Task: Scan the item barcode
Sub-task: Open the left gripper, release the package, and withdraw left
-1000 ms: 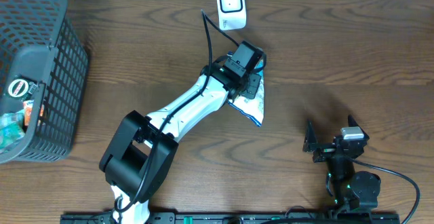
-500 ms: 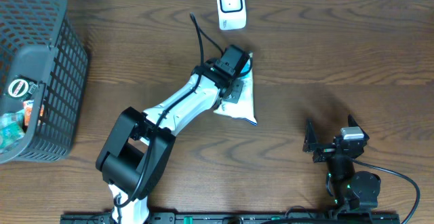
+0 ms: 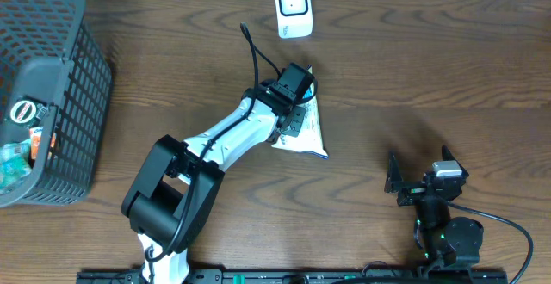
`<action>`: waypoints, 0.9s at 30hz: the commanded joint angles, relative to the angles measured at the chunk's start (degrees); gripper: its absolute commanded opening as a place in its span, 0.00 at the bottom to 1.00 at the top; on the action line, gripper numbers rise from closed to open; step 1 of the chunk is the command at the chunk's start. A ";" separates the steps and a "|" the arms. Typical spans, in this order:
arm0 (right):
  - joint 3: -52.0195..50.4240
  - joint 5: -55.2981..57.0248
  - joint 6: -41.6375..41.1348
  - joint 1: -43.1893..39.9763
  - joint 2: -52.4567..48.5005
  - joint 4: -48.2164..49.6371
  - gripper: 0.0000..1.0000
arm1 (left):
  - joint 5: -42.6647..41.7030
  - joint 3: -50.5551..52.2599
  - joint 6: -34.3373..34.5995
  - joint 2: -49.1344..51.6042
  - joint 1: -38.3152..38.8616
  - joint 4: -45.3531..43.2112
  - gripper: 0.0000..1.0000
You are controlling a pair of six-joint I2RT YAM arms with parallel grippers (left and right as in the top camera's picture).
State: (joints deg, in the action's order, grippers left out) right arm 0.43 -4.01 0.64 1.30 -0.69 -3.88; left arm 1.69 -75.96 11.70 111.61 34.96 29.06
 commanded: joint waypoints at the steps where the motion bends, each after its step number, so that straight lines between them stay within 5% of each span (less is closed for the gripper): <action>1: -0.07 0.46 0.26 -0.13 0.31 -0.22 0.99 | 0.52 -3.34 -0.98 -5.05 -0.20 0.20 0.09; 17: -0.07 0.46 0.26 -0.13 0.31 -0.22 0.99 | -10.36 0.35 5.14 -5.09 -0.11 2.21 0.14; 27: -0.07 0.46 0.26 -0.13 0.31 -0.22 0.99 | -9.60 0.17 1.42 -3.56 -0.87 2.16 0.14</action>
State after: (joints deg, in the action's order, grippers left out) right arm 0.43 -4.01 0.64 1.30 -0.69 -3.88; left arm -7.62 -75.57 14.96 109.30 34.87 31.11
